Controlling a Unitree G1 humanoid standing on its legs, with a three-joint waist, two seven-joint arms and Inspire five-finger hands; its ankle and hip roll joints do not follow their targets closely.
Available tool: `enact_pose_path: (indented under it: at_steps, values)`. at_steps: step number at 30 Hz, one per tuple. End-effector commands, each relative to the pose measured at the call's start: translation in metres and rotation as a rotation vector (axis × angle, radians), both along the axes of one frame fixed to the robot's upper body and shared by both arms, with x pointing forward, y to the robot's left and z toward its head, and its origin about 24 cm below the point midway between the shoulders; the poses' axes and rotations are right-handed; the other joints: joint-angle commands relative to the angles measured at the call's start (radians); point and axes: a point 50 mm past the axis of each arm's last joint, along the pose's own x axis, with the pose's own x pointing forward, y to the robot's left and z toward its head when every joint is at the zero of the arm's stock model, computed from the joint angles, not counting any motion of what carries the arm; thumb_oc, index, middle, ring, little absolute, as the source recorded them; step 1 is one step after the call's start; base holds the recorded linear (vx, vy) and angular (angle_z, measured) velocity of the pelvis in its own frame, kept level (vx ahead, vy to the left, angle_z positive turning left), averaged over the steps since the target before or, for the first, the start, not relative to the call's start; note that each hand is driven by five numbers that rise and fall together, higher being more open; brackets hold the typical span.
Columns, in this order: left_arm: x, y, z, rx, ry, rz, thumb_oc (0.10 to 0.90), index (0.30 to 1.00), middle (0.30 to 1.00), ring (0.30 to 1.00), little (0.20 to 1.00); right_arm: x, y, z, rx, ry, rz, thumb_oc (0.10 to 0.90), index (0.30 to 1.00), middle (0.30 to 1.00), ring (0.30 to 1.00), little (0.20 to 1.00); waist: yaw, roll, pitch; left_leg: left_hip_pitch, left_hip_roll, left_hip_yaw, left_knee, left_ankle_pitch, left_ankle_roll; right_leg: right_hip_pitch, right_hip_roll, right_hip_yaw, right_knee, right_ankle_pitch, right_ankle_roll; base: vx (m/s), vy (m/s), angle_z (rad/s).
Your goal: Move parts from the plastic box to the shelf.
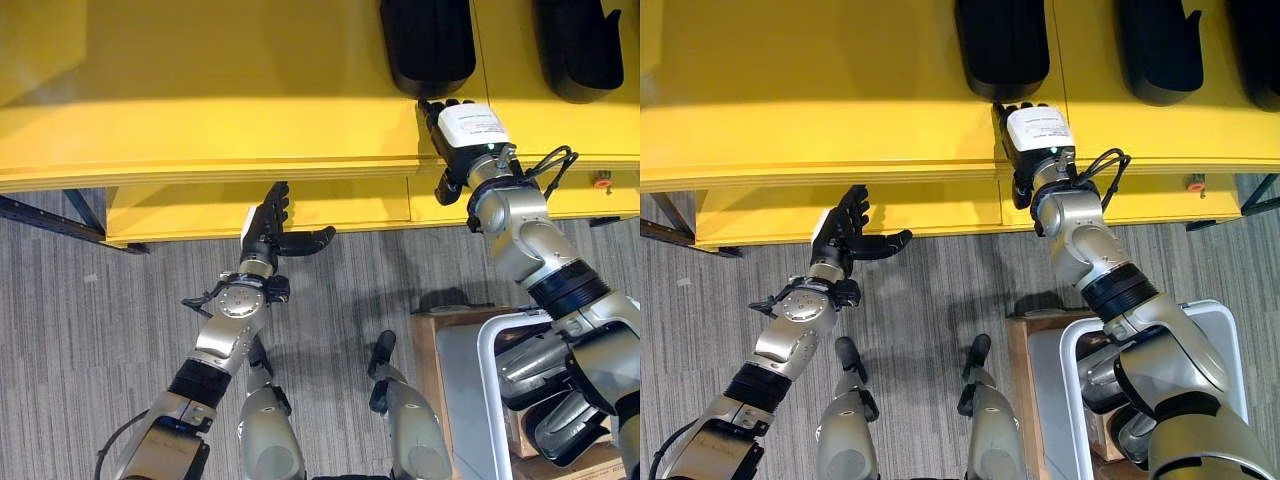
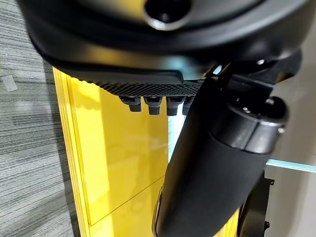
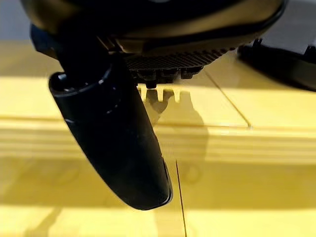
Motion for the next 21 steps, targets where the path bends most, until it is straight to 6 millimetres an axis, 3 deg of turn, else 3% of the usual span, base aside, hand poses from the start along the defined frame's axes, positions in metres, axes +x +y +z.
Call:
enact_pose_path:
  at_steps: [1,5,6,8,14,19,21]
  values:
    - [-0.004,-0.017,0.062,-0.053,-0.297,-0.060,0.900,1.000,1.000,1.000,1.000,-0.019,0.003,0.039,-0.069,-0.114,0.045,0.900,1.000,1.000,1.000,1.000,-0.030,-0.036,-0.036,-0.011,0.053,0.032,0.055,-0.042,-0.058,-0.008,0.007,-0.036,0.085,-0.116,0.013,-0.03,0.027,-0.05]
    - [-0.009,-0.010,0.060,-0.057,-0.312,-0.034,0.900,1.000,1.000,1.000,1.000,-0.034,-0.001,0.026,-0.050,-0.011,0.099,0.900,1.000,1.000,1.000,1.000,-0.052,-0.048,-0.036,0.001,0.049,0.043,0.044,-0.043,-0.058,-0.006,0.015,-0.025,0.075,-0.115,0.015,-0.04,0.020,-0.03]
    - [-0.012,-0.007,0.058,-0.058,-0.318,-0.027,0.900,1.000,1.000,1.000,1.000,-0.042,0.000,0.011,-0.014,0.095,0.154,0.900,1.000,1.000,1.000,1.000,-0.061,-0.053,-0.039,0.013,0.047,0.052,0.037,-0.043,-0.058,0.003,0.019,-0.021,0.065,-0.113,0.015,-0.04,0.019,-0.06]
    - [-0.015,-0.005,0.058,-0.064,-0.323,-0.024,0.900,1.000,1.000,1.000,1.000,-0.050,0.003,-0.001,0.016,0.147,0.211,0.900,1.000,1.000,1.000,1.000,-0.070,-0.056,-0.041,0.025,0.045,0.061,0.031,-0.043,-0.058,0.013,0.023,-0.017,0.054,-0.113,0.014,-0.03,0.013,-0.05]
    - [-0.026,-0.003,0.045,-0.085,-0.332,-0.008,0.900,1.000,1.000,1.000,1.000,-0.068,0.008,-0.008,0.293,0.075,0.365,0.900,1.000,1.000,1.000,1.000,-0.083,-0.058,-0.073,0.077,0.029,0.076,0.003,-0.047,-0.053,0.068,0.033,-0.001,0.001,-0.104,0.014,-0.02,0.038,-0.05]
    - [-0.037,0.004,0.034,-0.118,-0.343,0.032,0.900,1.000,1.000,1.000,1.000,-0.072,-0.018,-0.031,0.479,0.099,0.257,0.900,1.000,1.000,1.000,1.000,-0.090,-0.043,-0.110,0.120,0.011,0.077,-0.015,-0.055,-0.045,0.121,0.026,0.008,-0.049,-0.092,0.019,0.01,0.117,-0.07]
    - [-0.050,0.013,0.025,-0.138,-0.342,0.058,0.900,1.000,1.000,1.000,1.000,-0.087,-0.036,-0.067,0.615,0.116,0.201,0.900,1.000,1.000,1.000,1.000,-0.106,-0.033,-0.137,0.144,-0.001,0.082,-0.016,-0.064,-0.038,0.150,0.018,0.018,-0.070,-0.082,0.023,0.01,0.158,-0.05]
